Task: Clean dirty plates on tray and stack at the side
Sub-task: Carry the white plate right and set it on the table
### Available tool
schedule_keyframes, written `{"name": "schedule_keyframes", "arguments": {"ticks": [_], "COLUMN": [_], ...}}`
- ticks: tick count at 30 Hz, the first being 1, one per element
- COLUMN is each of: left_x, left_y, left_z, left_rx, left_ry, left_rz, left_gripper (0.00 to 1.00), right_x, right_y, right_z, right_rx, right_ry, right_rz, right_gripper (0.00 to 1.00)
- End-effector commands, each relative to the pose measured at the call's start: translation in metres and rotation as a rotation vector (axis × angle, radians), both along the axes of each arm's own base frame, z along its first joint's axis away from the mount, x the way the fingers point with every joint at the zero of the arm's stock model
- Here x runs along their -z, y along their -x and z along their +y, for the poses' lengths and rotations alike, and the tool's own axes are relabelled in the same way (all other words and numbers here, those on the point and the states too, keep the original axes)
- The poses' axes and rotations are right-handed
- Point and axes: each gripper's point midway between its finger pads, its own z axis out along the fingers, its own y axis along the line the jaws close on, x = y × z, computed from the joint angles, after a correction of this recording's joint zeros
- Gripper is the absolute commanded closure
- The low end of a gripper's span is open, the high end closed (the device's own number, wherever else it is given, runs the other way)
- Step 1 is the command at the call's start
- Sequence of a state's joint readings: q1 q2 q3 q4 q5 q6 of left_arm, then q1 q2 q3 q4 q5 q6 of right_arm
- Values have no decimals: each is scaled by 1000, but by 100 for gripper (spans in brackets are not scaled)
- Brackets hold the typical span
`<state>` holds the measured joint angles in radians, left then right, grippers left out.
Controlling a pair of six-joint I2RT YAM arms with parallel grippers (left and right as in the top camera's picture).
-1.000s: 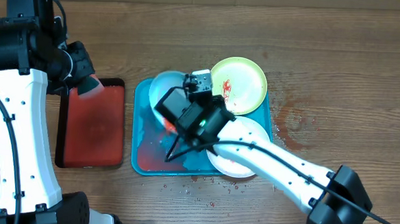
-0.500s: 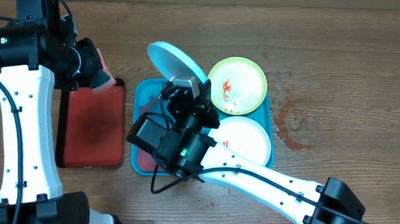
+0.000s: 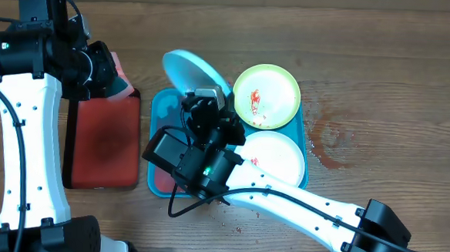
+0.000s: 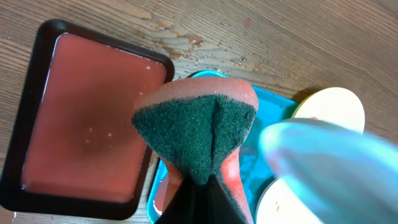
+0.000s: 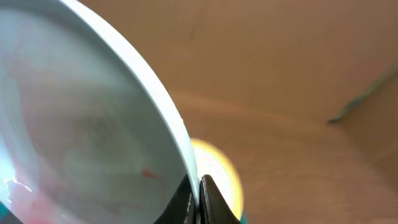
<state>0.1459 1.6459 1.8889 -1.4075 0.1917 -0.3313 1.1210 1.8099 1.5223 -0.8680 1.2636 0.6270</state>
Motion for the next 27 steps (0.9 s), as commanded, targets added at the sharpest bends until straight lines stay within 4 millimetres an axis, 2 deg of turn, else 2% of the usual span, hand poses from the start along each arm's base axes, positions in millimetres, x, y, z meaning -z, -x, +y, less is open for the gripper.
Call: {"name": "schedule_keyframes", "arguments": {"ticks": [1, 3, 5, 8, 11, 13, 15, 18, 21, 24, 25, 27], "left_x": [-1, -1, 0, 1, 2, 2, 3, 3, 5, 7, 7, 7], "left_y": [1, 1, 1, 4, 7, 8, 8, 9, 13, 16, 16, 16], "left_z": [0, 0, 0, -1, -1, -1, -1, -3, -5, -6, -10, -14], "left_rx": [34, 44, 55, 74, 87, 106, 111, 121, 127, 132, 141, 151], "left_ry": [-8, -14, -19, -25, -28, -36, -37, -41, -53, -74, -73, -73], "left_rz": [-8, -7, -8, 1, 13, 13, 15, 17, 36, 55, 56, 55], "left_gripper": [96, 96, 96, 96, 96, 96, 96, 96, 96, 96, 96, 96], "right_x": [39, 66, 85, 98, 89, 75, 59, 45, 48, 62, 74, 93], "right_y": [15, 29, 34, 29, 17, 4, -9, -25, -33, -31, -24, -13], "right_z": [26, 26, 14, -4, -18, -33, -58, -113, -186, -247, -279, -309], "right_rx": [-93, -85, -10, 35, -16, -49, -61, -3, 155, 300, 402, 511], "right_ry": [-205, -293, -388, -490, -625, -736, -833, -926, -970, -990, -1000, -1008], "right_rz": [246, 423, 557, 740, 874, 917, 927, 911, 886, 877, 868, 869], "right_gripper": [96, 96, 96, 96, 96, 96, 96, 96, 96, 96, 96, 96]}}
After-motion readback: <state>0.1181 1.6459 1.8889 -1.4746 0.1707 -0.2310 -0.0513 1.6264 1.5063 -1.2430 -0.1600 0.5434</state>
